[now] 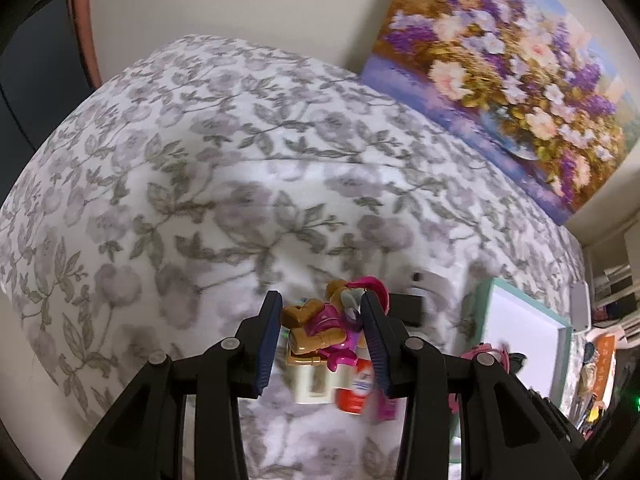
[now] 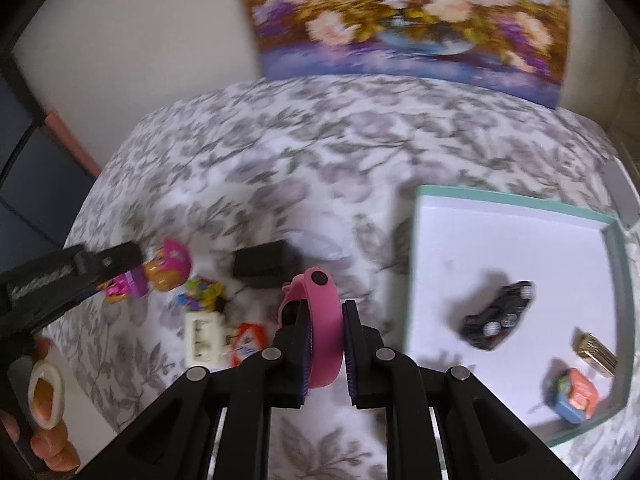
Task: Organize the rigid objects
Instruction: 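Carry the figure and watch into the tray and open both tools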
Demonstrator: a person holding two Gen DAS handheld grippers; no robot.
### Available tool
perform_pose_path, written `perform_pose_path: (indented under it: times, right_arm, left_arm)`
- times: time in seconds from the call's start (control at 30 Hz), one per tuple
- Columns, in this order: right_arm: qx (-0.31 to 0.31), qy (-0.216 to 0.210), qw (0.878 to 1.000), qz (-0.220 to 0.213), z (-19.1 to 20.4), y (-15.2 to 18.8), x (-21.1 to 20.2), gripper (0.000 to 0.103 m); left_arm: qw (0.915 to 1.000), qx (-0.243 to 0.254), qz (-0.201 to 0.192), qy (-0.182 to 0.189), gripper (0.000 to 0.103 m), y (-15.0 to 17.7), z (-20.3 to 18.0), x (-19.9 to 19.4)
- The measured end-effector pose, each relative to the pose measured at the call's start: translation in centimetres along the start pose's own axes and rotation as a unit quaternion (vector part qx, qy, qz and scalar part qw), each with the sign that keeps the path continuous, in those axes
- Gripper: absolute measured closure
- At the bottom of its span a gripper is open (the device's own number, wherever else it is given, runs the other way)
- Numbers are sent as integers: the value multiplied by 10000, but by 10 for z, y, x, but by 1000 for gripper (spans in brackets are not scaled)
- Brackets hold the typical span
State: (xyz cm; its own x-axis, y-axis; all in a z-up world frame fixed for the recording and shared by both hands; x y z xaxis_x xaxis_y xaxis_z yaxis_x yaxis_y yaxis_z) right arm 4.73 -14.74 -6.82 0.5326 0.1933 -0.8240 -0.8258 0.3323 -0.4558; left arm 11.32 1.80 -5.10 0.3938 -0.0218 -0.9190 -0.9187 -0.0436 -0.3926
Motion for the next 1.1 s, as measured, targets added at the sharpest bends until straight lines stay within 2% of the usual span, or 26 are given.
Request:
perform_pose_path:
  times: [0.23, 0.43, 0.8, 0.93, 1.1]
  right_arm:
    - [448, 563, 9968, -357, -63, -13, -32, 88]
    - [878, 1012, 9893, -585, -124, -16, -61, 88]
    - [1612, 1403, 9741, -736, -208, -5, -91, 88]
    - [1810, 1377, 9711, -723, -223, -1, -93, 88]
    - [1861, 1402, 9701, -674, -230, 2, -91, 88]
  left_arm:
    - [9979, 530, -150, 334, 61, 10, -64, -20]
    - [9914, 1151, -281, 556, 61, 28, -125, -30]
    - [9771, 1982, -504, 585, 61, 57, -202, -14]
    - [9745, 2084, -467, 688, 61, 63, -222, -3]
    - [9703, 2210, -680, 705, 61, 66, -240, 0]
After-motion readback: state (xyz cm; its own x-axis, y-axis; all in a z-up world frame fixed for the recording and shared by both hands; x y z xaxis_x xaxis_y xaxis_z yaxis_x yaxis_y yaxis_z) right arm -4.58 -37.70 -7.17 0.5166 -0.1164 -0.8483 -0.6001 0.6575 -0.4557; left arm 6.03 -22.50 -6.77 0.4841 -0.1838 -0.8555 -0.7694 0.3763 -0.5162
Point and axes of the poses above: each gripper's, at about its wrist camera, not at the fingertips, and x roughly the way its jaws point, z to its left, y to its underside, the point moved 9 cm from there along x, roughly the way its jaws point, and after that the axes turned 11 degrees about -y, right-handed, at the moved point
